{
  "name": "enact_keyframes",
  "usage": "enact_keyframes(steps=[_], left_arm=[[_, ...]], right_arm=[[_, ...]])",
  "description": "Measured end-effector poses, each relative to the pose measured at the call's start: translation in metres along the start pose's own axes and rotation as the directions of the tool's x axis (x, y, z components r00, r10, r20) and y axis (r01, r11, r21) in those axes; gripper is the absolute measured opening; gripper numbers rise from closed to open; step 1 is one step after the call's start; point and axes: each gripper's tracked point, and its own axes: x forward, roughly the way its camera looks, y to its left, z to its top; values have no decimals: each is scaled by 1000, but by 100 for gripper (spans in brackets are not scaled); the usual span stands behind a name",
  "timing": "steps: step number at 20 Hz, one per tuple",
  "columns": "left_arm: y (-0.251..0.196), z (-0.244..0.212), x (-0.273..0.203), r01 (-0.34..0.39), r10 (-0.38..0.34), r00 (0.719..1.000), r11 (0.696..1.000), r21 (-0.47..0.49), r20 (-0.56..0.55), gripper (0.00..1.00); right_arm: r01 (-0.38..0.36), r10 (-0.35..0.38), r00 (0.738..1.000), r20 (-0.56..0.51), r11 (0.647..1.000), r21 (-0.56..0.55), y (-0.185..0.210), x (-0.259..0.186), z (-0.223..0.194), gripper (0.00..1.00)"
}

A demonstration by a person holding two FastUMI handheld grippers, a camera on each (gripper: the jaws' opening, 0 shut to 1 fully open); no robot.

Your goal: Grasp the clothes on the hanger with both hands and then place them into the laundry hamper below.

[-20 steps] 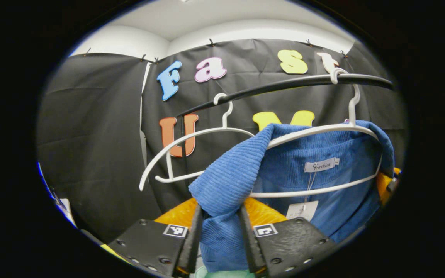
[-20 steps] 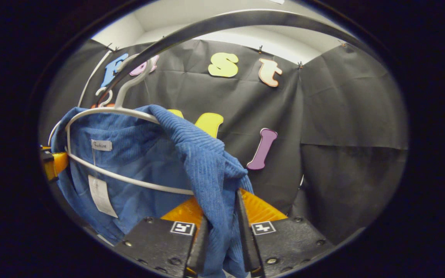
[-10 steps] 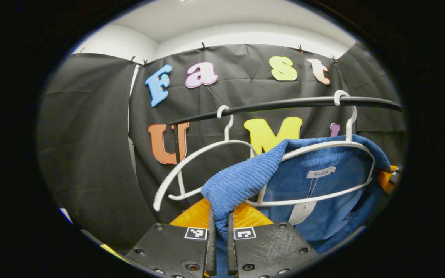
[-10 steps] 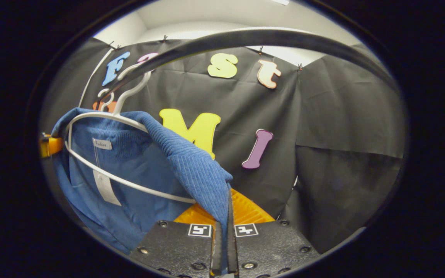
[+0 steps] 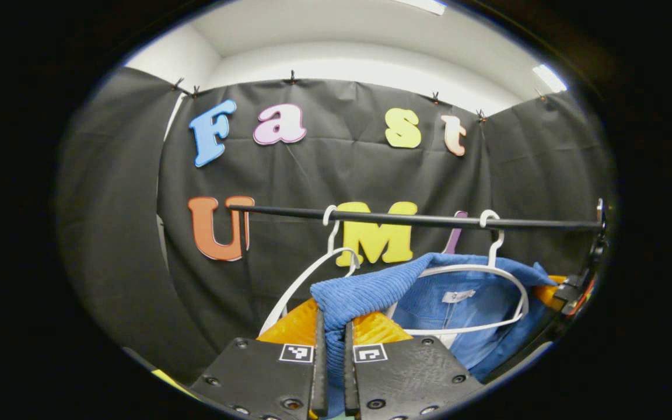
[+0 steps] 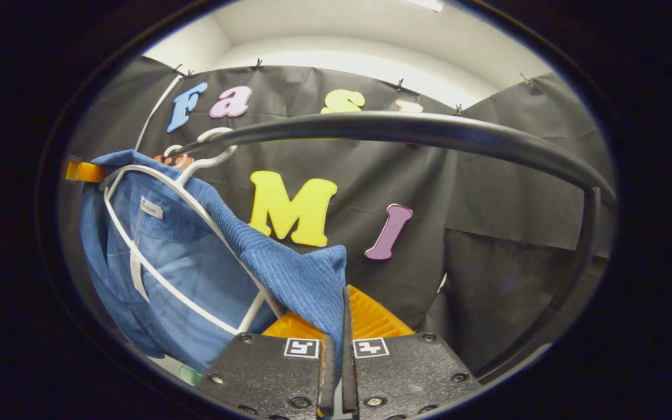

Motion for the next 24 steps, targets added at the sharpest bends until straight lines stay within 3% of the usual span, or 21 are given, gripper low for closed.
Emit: enact_keyframes(steps=[3, 6, 8, 9, 11, 12, 16, 17, 18, 19, 21, 22, 23, 24], left_arm=[[-3, 0, -2, 105, -107, 991, 994, -24, -82, 15], [-2, -1, -4, 213, -240, 959, 961, -177, -149, 14], [-7, 0, -2, 304, -363, 919, 900, -312, -152, 11], [-4, -1, -4, 328, -401, 903, 874, -360, -151, 14], [-2, -6, 3, 343, -446, 880, 835, -430, -164, 11], [-3, -7, 6, 359, -480, 865, 798, -484, -149, 11], [0, -27, 14, 348, -558, 813, 695, -630, -166, 15], [1, -30, 17, 330, -565, 809, 667, -669, -164, 11], [3, -35, 21, 314, -564, 806, 664, -679, -179, 11], [7, -44, 25, 299, -551, 810, 684, -665, -203, 16], [8, -58, 30, 289, -529, 806, 744, -603, -266, 17], [13, -59, 32, 286, -504, 815, 778, -560, -285, 11], [18, -66, 37, 277, -466, 825, 826, -490, -320, 17], [21, -66, 40, 288, -451, 834, 847, -446, -317, 11]], right_arm=[[-1, 1, 1000, 4, 1000, -17, -4, -7, 2, 8], [-30, 30, 999, -14, 999, 18, -5, -14, 0, 8], [-47, 48, 999, -20, 998, 48, -6, -18, 0, 8], [-58, 59, 998, -21, 997, 57, -5, -19, 0, 8], [-73, 74, 997, -21, 996, 53, -1, -22, 1, 8], [-70, 71, 997, -20, 996, 48, -2, -24, 1, 8], [-120, 126, 991, -46, 987, 108, 5, -27, -4, 8], [-129, 135, 990, -45, 984, 122, 4, -27, -4, 8], [-145, 151, 988, -37, 980, 135, 6, -29, -1, 8], [-148, 154, 987, -37, 979, 137, 8, -29, -1, 9], [-132, 136, 990, -31, 985, 111, 4, -29, 0, 8], [-122, 125, 992, -27, 988, 100, 1, -28, 3, 8], [-121, 124, 992, -27, 987, 103, 0, -28, 4, 8], [-129, 134, 991, -31, 985, 118, 1, -27, 4, 8]])
